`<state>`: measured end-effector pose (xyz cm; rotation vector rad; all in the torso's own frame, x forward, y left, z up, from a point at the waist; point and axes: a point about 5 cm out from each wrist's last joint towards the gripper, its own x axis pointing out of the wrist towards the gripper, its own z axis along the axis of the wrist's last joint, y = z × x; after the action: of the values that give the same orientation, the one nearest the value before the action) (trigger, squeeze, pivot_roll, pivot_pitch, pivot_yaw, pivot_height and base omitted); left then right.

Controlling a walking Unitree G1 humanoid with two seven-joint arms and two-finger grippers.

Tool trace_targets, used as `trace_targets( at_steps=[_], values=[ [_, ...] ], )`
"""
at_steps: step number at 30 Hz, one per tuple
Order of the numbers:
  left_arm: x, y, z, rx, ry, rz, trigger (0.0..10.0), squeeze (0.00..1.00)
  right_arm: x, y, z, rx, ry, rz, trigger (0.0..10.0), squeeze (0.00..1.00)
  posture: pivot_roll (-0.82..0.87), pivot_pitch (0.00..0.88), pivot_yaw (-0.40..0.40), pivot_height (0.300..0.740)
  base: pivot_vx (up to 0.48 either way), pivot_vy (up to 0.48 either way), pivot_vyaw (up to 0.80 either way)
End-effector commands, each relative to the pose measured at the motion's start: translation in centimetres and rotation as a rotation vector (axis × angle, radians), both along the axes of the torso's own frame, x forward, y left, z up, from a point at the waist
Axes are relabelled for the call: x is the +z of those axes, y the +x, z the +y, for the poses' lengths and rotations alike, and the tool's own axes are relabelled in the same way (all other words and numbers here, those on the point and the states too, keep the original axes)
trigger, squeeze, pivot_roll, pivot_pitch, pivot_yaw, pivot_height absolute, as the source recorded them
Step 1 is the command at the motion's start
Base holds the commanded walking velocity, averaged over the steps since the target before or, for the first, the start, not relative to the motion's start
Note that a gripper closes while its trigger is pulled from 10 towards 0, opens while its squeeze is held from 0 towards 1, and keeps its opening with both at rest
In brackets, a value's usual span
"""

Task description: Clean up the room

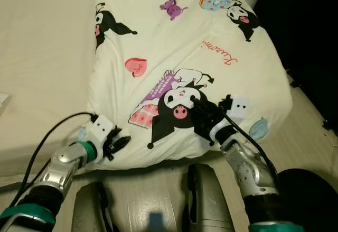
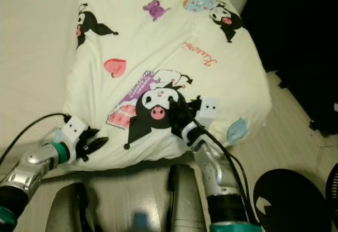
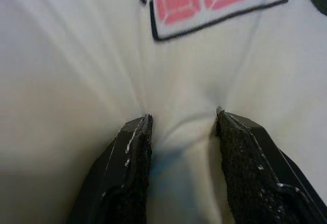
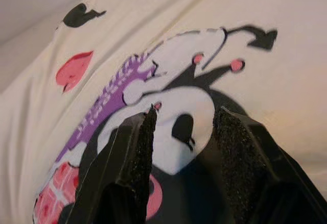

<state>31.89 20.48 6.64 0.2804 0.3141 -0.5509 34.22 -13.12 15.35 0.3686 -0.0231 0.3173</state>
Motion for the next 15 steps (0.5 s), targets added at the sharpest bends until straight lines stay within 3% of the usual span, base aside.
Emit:
trace_targets(
  at_steps=[1, 3, 5, 6, 7, 8, 9, 10, 11, 13, 14, 15],
  values=[
    [-6.1, -4.6, 2.8, 0.117, 0.101, 0.295, 10.0, 0.0, -0.8, -0.1, -0.1, -0.01, 0.01, 0.026, 10.0, 0.0, -0.03, 0.239, 0.009, 0.52, 0.0, 0.0, 0.0],
    [-6.2, -4.8, 3.0, 0.126, 0.106, 0.299, 10.0, 0.0, -0.8, -0.1, -0.1, -0.011, 0.01, 0.025, 10.0, 0.0, -0.03, 0.239, 0.009, 0.52, 0.0, 0.0, 0.0],
    [-4.2, -3.7, 3.1, 0.134, 0.079, 0.166, 10.0, 0.0, -0.9, -0.3, -0.3, -0.018, 0.003, 0.026, 10.0, 0.0, -0.04, 0.234, 0.011, 0.52, 0.0, 0.0, 0.0],
    [-2.3, -2.8, 2.9, 0.129, 0.021, 0.063, 10.0, 0.0, -1.0, -0.4, -0.5, -0.023, 0.001, 0.025, 10.0, 0.0, -0.03, 0.231, 0.012, 0.52, 0.0, 0.0, 0.0],
    [-2.3, -2.8, 2.9, 0.129, 0.021, 0.063, 10.0, 0.0, -1.0, -0.4, -0.5, -0.023, 0.001, 0.025, 10.0, 0.0, -0.03, 0.231, 0.012, 0.52, 0.0, 0.0, 0.0],
    [2.0, -2.4, 1.5, 0.015, -0.15, -0.074, 10.0, 0.0, -1.2, -0.6, -0.8, -0.04, 0.002, 0.024, 10.0, 0.0, -0.02, 0.224, 0.014, 0.52, 0.0, 0.0, 0.0],
    [2.0, -2.4, 1.5, 0.015, -0.15, -0.074, 10.0, 0.0, -1.2, -0.6, -0.8, -0.04, 0.002, 0.024, 10.0, 0.0, -0.02, 0.224, 0.014, 0.52, 0.0, 0.0, 0.0],
    [3.4, -2.7, 0.9, -0.049, -0.201, -0.099, 10.0, 0.0, -1.3, -0.7, -0.9, -0.045, 0.003, 0.025, 10.0, 0.0, -0.02, 0.224, 0.014, 0.52, 0.0, 0.0, 0.0],
    [3.4, -2.7, 0.9, -0.049, -0.201, -0.099, 10.0, 0.0, -1.3, -0.7, -0.9, -0.045, 0.003, 0.025, 10.0, 0.0, -0.02, 0.224, 0.014, 0.52, 0.0, 0.0, 0.0],
    [6.8, -4.2, -0.9, -0.202, -0.302, -0.147, 10.0, 0.0, -1.7, -0.9, -1.1, -0.05, 0.004, 0.023, 10.0, 0.0, -0.01, 0.212, 0.017, 0.52, 0.0, 0.0, 0.0],
    [6.8, -4.2, -0.9, -0.202, -0.302, -0.147, 10.0, 0.0, -1.7, -0.9, -1.1, -0.05, 0.004, 0.023, 10.0, 0.0, -0.01, 0.212, 0.017, 0.52, 0.0, 0.0, 0.0],
    [8.9, -5.1, -1.8, -0.267, -0.352, -0.181, 10.0, 0.0, -2.0, -1.2, -1.1, -0.047, 0.004, 0.024, 10.0, 0.0, -0.01, 0.209, 0.016, 0.52, 0.0, 0.0, 0.0]
  ],
)
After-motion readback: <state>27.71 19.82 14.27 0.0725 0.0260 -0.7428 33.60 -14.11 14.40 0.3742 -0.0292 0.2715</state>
